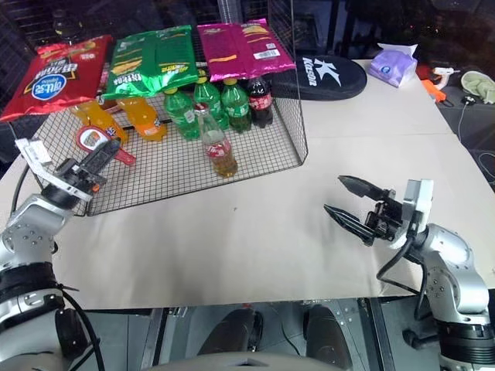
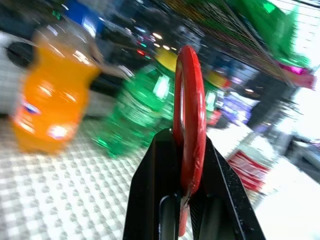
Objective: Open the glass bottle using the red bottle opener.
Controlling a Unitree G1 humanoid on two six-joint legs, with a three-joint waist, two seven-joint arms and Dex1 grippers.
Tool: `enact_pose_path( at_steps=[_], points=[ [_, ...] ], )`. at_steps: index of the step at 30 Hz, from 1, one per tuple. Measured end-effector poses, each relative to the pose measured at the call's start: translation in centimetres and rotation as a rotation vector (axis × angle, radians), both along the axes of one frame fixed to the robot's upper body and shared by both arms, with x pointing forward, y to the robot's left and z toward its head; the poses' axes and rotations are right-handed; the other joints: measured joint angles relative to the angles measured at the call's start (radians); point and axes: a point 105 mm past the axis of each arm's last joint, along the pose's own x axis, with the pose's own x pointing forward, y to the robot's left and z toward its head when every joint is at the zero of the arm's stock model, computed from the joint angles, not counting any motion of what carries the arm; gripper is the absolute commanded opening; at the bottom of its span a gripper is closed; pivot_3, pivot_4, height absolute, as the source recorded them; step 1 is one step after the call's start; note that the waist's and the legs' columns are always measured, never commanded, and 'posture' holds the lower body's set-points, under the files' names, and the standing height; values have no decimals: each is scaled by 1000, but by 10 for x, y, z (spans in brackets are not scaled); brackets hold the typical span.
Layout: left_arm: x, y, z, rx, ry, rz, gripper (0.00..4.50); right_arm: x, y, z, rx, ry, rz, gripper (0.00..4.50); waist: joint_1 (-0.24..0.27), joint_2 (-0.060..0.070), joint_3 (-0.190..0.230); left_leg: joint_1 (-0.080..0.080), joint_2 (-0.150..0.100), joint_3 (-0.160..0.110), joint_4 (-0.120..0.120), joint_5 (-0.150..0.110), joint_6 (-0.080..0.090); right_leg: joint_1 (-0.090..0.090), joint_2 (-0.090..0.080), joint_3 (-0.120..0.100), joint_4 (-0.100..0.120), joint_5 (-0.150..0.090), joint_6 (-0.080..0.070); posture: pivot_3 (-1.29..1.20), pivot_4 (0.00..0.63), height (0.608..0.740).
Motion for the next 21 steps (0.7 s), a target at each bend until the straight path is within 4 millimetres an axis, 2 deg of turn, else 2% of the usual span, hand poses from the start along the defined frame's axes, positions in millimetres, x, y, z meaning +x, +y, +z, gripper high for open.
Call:
enact_pose_path(
  at_steps=[2, 4, 5, 6, 10, 16, 17, 21],
  points=[
    [-7, -15, 1, -17, 12, -89, 20, 2, 9, 1, -11, 46, 7, 3532, 0, 0, 0, 0, 0, 0, 0, 0, 0, 0, -1, 0, 0, 0, 0, 0, 150, 740],
    [-15, -39, 4, -36, 23, -207, 20, 3, 19, 5, -40, 114, 22, 3532, 1, 0, 0, 0, 1, 0, 0, 0, 0, 0, -2, 0, 0, 0, 0, 0, 150, 740],
    [-21, -60, 6, -54, 28, -305, 20, 6, 30, 10, -55, 159, 29, 3532, 2, 0, 0, 0, 1, 0, 1, 0, 0, 0, -2, 0, 0, 0, 0, 0, 150, 740],
    [-22, -66, 6, -59, 28, -333, 20, 6, 33, 11, -58, 166, 31, 3532, 3, 0, 0, 0, 1, 0, 1, 0, 0, 0, -2, 0, 0, 0, 0, 0, 150, 740],
    [-35, -124, 8, -111, 43, -556, 20, 12, 59, 5, -180, 327, 2, 3532, 5, -1, -1, 0, 1, -1, 1, 0, 0, 0, -2, 0, 0, 0, 0, 0, 150, 740],
    [-44, -181, 2, -143, 78, -774, 20, -7, 100, 13, -88, 454, 254, 3532, 1, -1, -1, 0, 1, 1, 1, 0, 0, 0, 0, 1, 0, 0, 0, 0, 150, 740],
    [-46, -189, 0, -137, 88, -808, 20, -8, 105, 15, -84, 468, 276, 3532, 0, -1, -1, 0, 0, 1, 1, 0, 0, 0, 1, 1, 0, 0, 0, 0, 150, 740],
    [-45, -198, -2, -115, 85, -840, 20, -3, 111, 13, -52, 542, 287, 3532, -1, -1, -1, 0, 0, 1, 1, 0, 0, 0, 1, 0, 0, 0, 0, 0, 150, 740]
  ],
)
